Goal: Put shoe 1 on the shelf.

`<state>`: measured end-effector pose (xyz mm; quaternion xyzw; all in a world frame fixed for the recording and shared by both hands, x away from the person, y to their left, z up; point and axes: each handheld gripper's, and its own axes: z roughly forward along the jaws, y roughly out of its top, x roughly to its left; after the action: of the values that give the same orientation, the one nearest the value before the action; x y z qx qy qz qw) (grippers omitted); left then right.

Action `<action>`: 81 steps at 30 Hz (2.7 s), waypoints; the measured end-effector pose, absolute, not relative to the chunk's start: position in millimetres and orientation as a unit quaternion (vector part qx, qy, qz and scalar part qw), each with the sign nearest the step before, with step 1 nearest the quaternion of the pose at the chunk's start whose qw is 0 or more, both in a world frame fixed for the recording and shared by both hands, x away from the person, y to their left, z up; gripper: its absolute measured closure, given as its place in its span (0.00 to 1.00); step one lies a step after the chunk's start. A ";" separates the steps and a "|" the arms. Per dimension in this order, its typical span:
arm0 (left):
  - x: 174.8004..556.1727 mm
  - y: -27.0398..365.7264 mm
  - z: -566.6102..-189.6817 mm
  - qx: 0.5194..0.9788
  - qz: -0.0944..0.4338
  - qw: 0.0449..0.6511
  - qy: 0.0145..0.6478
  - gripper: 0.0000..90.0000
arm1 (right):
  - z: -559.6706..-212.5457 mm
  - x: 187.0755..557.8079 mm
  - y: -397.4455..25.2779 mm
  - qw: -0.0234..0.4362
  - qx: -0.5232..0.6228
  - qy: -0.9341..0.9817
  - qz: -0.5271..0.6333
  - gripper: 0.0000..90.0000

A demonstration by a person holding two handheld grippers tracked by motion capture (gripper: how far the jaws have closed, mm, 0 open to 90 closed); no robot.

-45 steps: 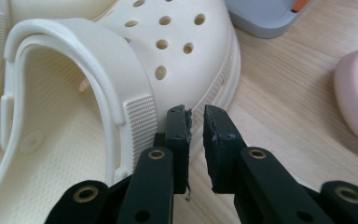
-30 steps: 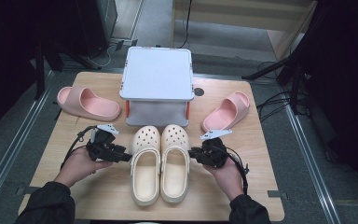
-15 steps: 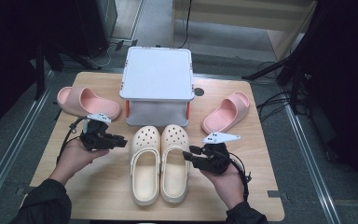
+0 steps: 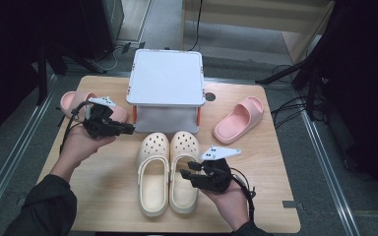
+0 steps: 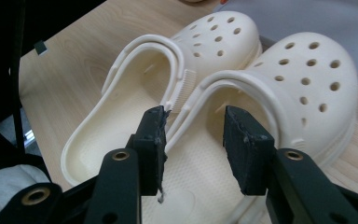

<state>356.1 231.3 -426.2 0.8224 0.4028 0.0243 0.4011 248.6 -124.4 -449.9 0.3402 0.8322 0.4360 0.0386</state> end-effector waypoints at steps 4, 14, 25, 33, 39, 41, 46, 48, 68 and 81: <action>363.2 230.0 -405.7 0.827 0.035 0.402 0.391 0.88 | -453.2 247.8 -116.3 0.037 0.337 0.839 0.426 0.63; 392.1 215.2 -363.6 0.831 0.059 0.400 0.382 0.88 | -465.3 246.5 -92.1 0.045 0.335 0.852 0.401 0.55; 420.3 204.9 -366.6 0.838 0.077 0.375 0.389 0.88 | -475.6 246.6 -80.4 0.054 0.370 0.840 0.393 0.43; 431.2 199.8 -372.4 0.843 0.091 0.374 0.375 0.89 | -489.2 258.4 -56.7 0.070 0.424 0.819 0.380 0.36; 432.0 199.3 -372.9 0.842 0.092 0.375 0.376 0.91 | -494.6 264.2 -45.6 0.083 0.444 0.815 0.363 0.40; 430.3 199.4 -372.8 0.843 0.090 0.375 0.375 0.91 | -495.3 266.1 -41.8 0.102 0.449 0.813 0.357 0.45; 426.6 200.0 -372.3 0.843 0.092 0.371 0.379 0.93 | -493.9 268.9 -41.1 0.103 0.455 0.813 0.349 0.53; 426.2 200.3 -372.5 0.842 0.091 0.371 0.381 0.93 | -493.1 270.2 -43.0 0.098 0.458 0.813 0.346 0.58; 424.3 202.5 -371.3 0.841 0.089 0.364 0.391 0.99 | -478.0 283.2 -62.6 0.083 0.464 0.817 0.332 0.73; 423.1 202.3 -372.0 0.836 0.091 0.367 0.397 0.99 | -448.0 322.9 -59.3 0.098 0.451 0.817 0.347 0.73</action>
<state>423.1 202.3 -372.0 0.8363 0.3974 0.0907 0.3667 322.9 -59.3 -448.0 0.4506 0.8167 0.3468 0.0984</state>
